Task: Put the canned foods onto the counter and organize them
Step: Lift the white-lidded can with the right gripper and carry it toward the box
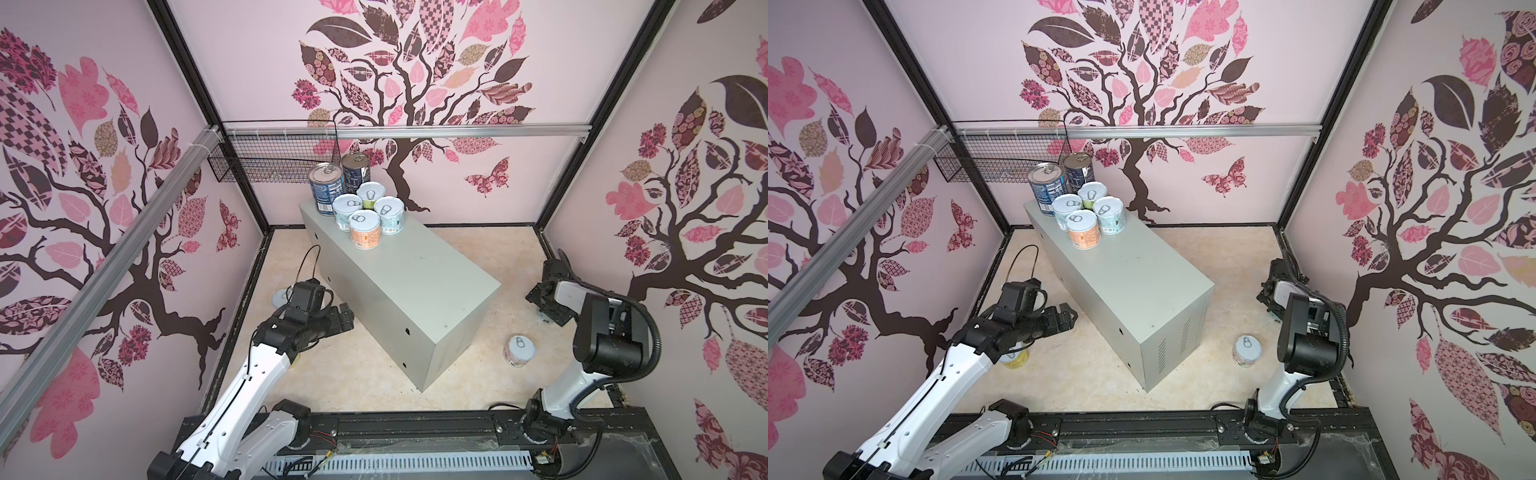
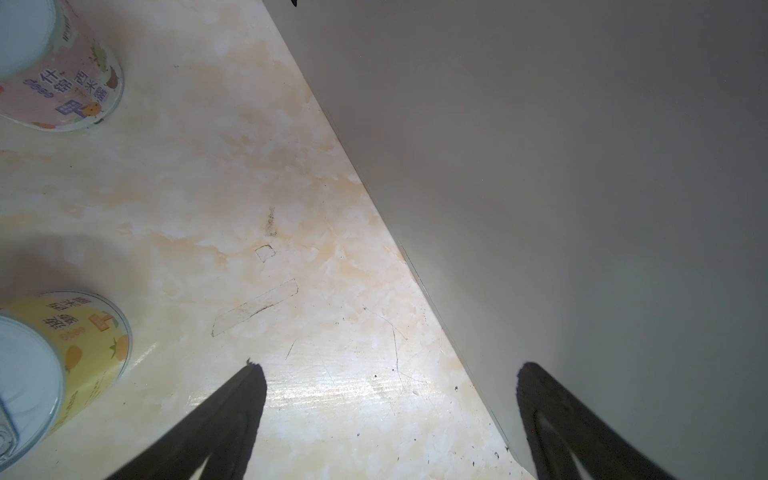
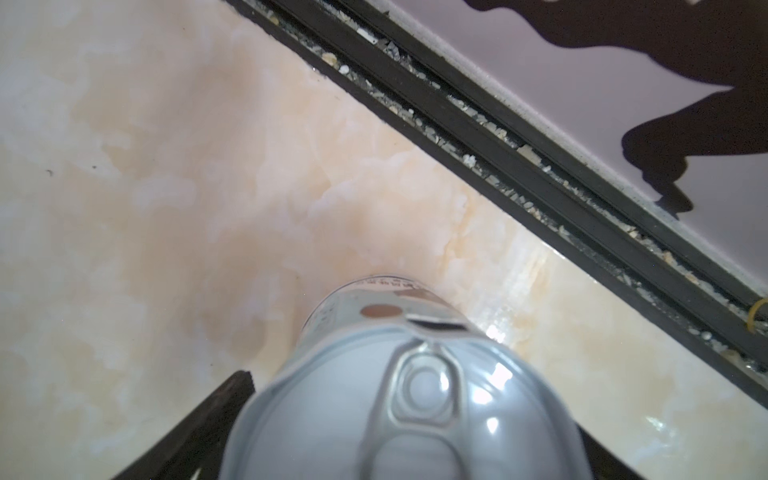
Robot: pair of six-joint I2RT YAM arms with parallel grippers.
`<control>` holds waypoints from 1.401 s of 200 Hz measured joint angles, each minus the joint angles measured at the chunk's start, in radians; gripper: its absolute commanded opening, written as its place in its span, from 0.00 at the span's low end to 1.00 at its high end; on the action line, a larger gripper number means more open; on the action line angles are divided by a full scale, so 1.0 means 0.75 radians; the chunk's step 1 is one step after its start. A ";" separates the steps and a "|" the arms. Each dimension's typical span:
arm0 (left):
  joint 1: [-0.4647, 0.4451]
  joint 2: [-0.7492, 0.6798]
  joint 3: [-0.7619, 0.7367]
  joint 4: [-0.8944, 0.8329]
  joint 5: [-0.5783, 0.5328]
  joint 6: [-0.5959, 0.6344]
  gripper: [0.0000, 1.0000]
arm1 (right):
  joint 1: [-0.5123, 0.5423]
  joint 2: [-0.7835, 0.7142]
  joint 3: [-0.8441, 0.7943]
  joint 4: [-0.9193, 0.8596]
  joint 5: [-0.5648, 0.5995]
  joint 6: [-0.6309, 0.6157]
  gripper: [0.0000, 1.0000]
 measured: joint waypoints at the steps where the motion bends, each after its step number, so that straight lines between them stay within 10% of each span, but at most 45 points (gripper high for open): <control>1: 0.000 0.000 0.000 0.000 0.000 0.000 0.98 | 0.000 0.000 0.000 0.001 0.000 -0.002 0.84; 61: 0.000 -0.001 0.000 0.000 -0.001 0.006 0.98 | 0.000 0.000 0.005 0.001 -0.024 -0.003 0.67; 280: 0.037 -0.145 -0.043 0.084 0.136 0.064 0.98 | 0.192 -0.286 -0.063 0.014 -0.488 -0.155 0.66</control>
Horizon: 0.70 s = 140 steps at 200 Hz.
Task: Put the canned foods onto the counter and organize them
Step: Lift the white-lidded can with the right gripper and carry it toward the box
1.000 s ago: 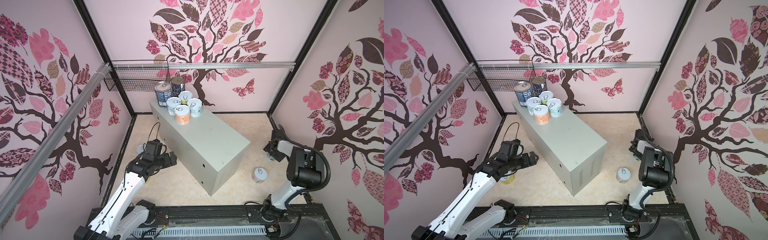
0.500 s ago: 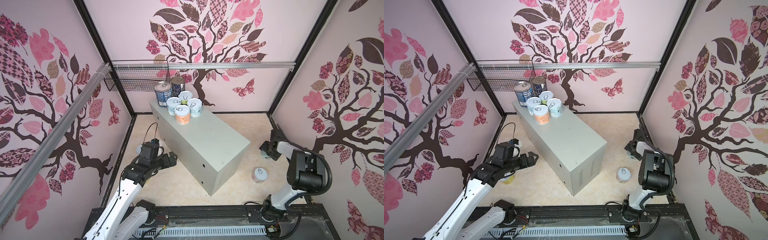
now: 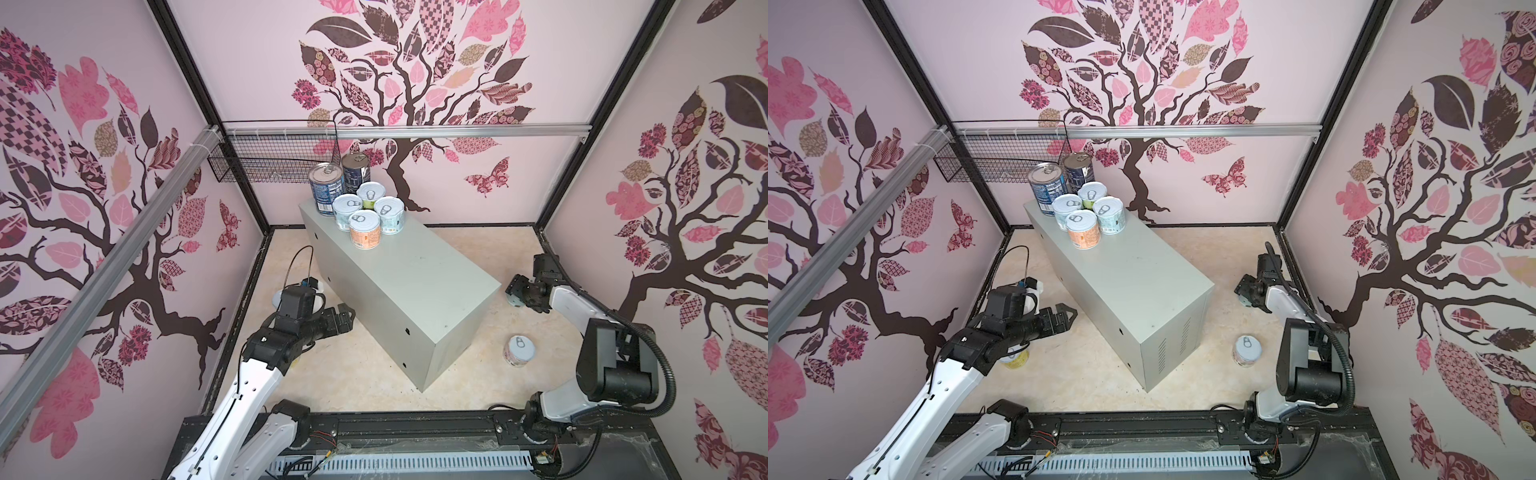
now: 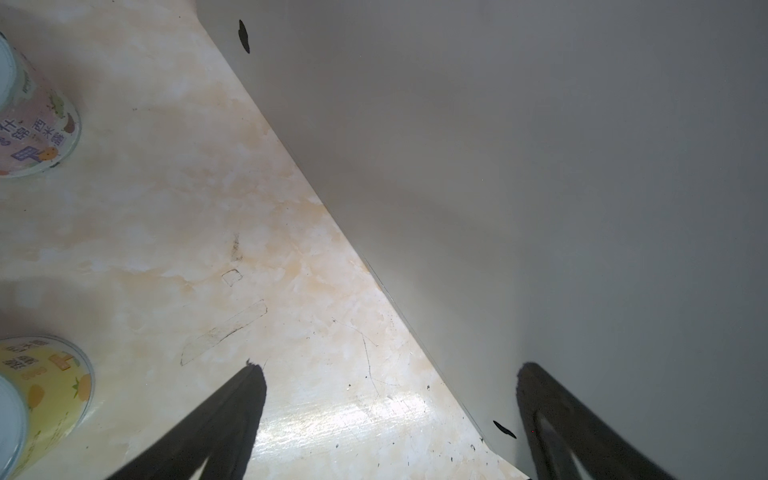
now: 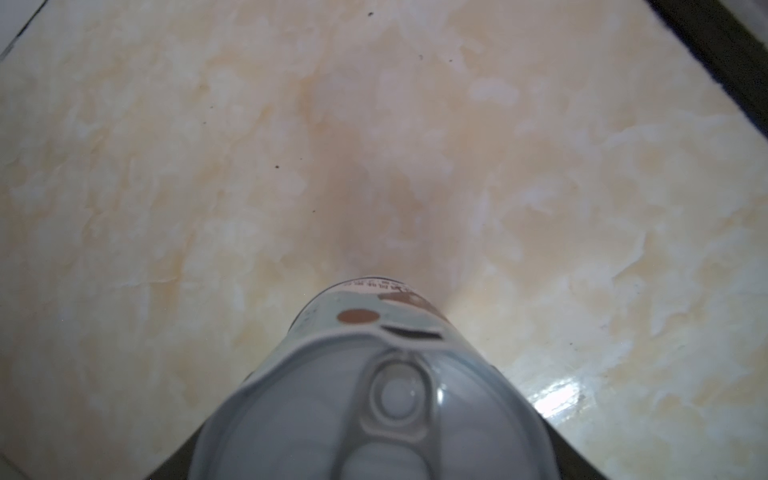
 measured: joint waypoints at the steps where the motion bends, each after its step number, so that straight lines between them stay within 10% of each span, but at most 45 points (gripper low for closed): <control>1: 0.000 -0.001 0.000 0.001 0.001 0.000 0.98 | 0.001 -0.002 -0.001 -0.001 -0.002 -0.001 0.66; 140: -0.002 -0.077 -0.013 -0.017 -0.048 0.003 0.98 | 0.058 -0.387 0.191 -0.134 -0.255 0.018 0.66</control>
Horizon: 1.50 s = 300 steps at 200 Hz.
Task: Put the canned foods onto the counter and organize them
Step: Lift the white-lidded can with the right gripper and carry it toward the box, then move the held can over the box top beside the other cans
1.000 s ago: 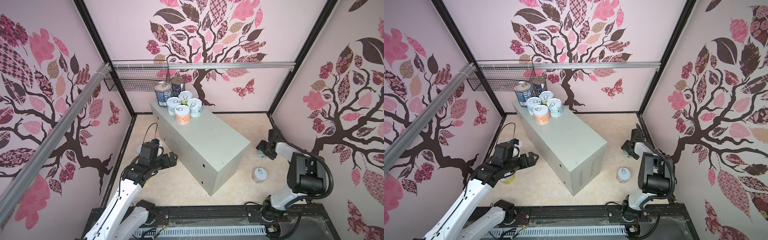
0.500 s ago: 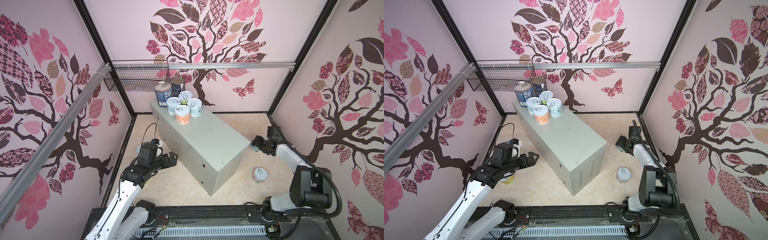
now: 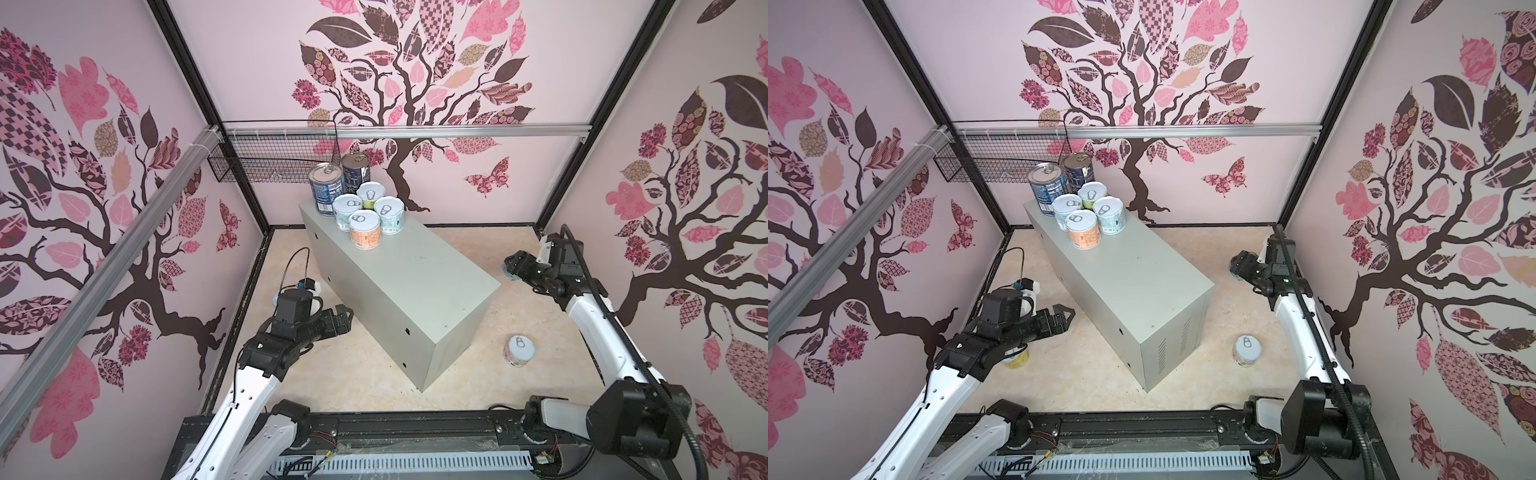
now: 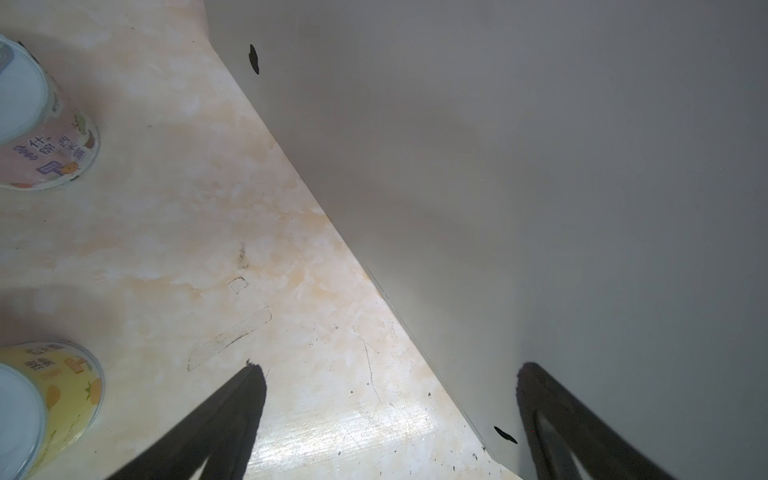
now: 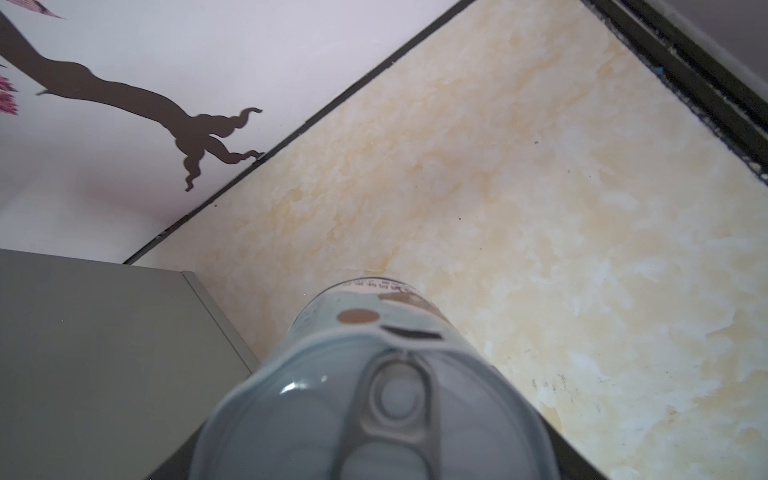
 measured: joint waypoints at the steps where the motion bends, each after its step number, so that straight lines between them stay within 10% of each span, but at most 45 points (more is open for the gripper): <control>1: 0.000 -0.001 0.000 -0.001 -0.001 0.000 0.98 | 0.001 -0.004 0.005 -0.003 -0.002 0.000 0.66; 219: -0.001 -0.183 0.311 -0.331 -0.116 0.028 0.98 | 0.135 -0.113 0.878 -0.604 -0.316 -0.131 0.66; 300: -0.001 -0.153 0.408 -0.338 -0.065 0.032 0.98 | 0.845 0.224 1.358 -0.873 0.129 -0.222 0.66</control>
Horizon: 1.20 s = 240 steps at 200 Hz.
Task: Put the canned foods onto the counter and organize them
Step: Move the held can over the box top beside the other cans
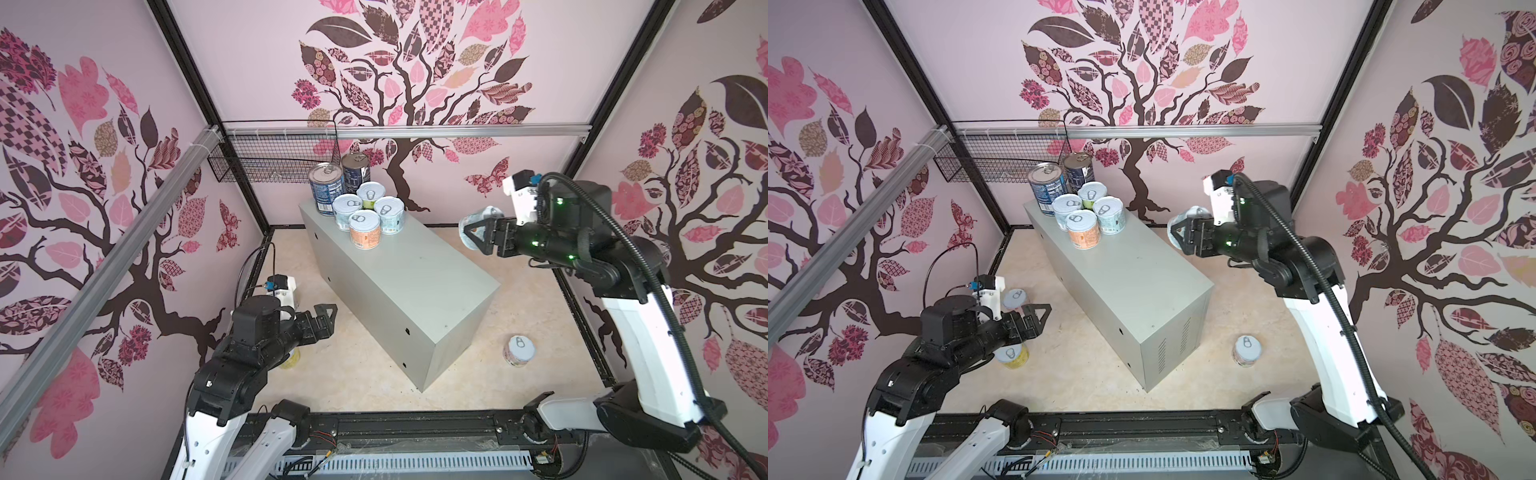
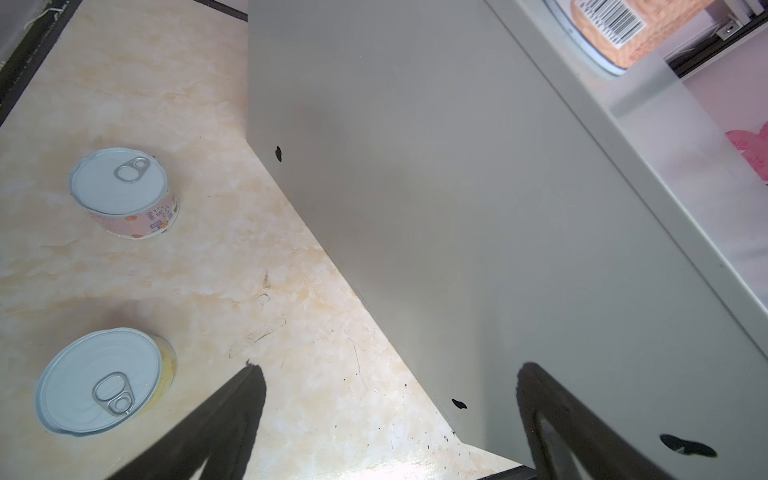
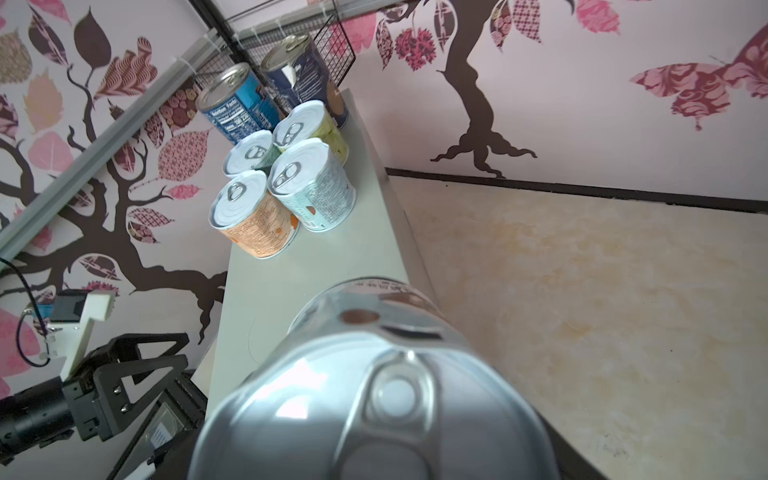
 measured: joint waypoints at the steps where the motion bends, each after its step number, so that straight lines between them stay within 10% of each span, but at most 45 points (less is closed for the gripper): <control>1: 0.000 0.001 0.001 0.000 0.001 0.000 0.98 | 0.009 0.008 0.008 -0.003 0.008 -0.001 0.66; 73: 0.000 -0.022 0.001 0.001 0.009 0.012 0.98 | 0.294 0.467 0.600 -0.265 0.297 -0.075 0.64; 240: 0.000 -0.037 -0.104 0.078 0.014 0.033 0.98 | 0.343 0.675 0.615 -0.298 0.392 -0.153 0.73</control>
